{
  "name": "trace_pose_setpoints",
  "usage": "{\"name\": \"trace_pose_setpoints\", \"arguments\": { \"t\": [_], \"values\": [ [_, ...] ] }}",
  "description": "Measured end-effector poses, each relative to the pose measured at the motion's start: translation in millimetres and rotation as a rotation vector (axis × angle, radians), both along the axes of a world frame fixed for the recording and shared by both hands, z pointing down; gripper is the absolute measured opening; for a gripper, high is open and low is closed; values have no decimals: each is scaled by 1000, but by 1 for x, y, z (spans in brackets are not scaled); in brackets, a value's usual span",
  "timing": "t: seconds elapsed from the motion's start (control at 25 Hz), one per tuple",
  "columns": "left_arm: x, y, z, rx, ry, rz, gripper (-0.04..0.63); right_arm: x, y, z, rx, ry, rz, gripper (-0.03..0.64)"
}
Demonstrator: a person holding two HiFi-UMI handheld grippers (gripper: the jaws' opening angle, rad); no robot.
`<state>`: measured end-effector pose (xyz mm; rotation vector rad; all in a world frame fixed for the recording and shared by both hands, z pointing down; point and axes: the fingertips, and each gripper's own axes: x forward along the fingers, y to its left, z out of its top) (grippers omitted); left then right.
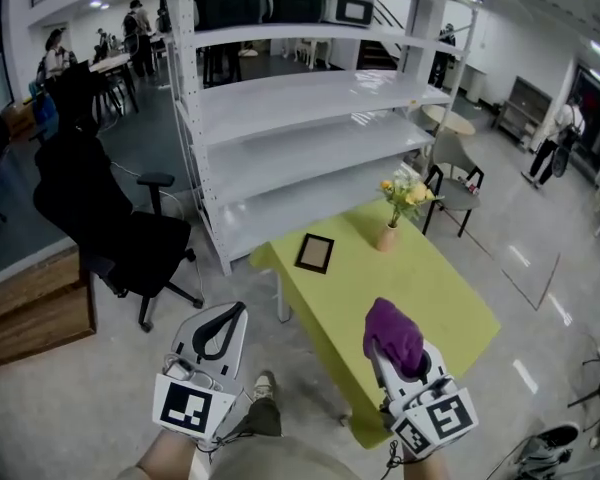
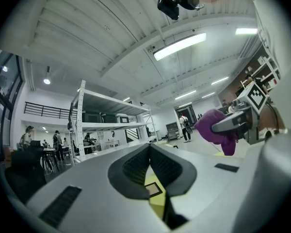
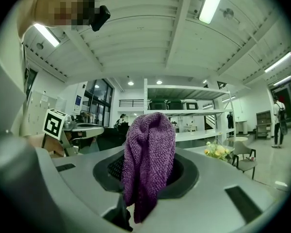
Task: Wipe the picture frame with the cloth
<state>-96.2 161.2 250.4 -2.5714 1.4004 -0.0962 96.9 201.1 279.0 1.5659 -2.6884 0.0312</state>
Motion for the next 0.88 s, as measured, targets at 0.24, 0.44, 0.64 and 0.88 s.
{"name": "trace_pose_setpoints", "arguments": {
  "t": [0.24, 0.44, 0.64, 0.88],
  "values": [
    [-8, -93, 3, -39, 8, 65, 8, -15, -96, 4, -70, -18, 25, 118],
    [-16, -178, 5, -59, -9, 101, 8, -30, -177, 5, -97, -16, 53, 118],
    [-20, -252, 9, -71, -29, 145, 8, -43, -245, -3, -101, -23, 78, 118],
    [-20, -304, 18, -87, -45, 178, 8, -45, -295, 1, -111, -20, 108, 118]
  ]
}}
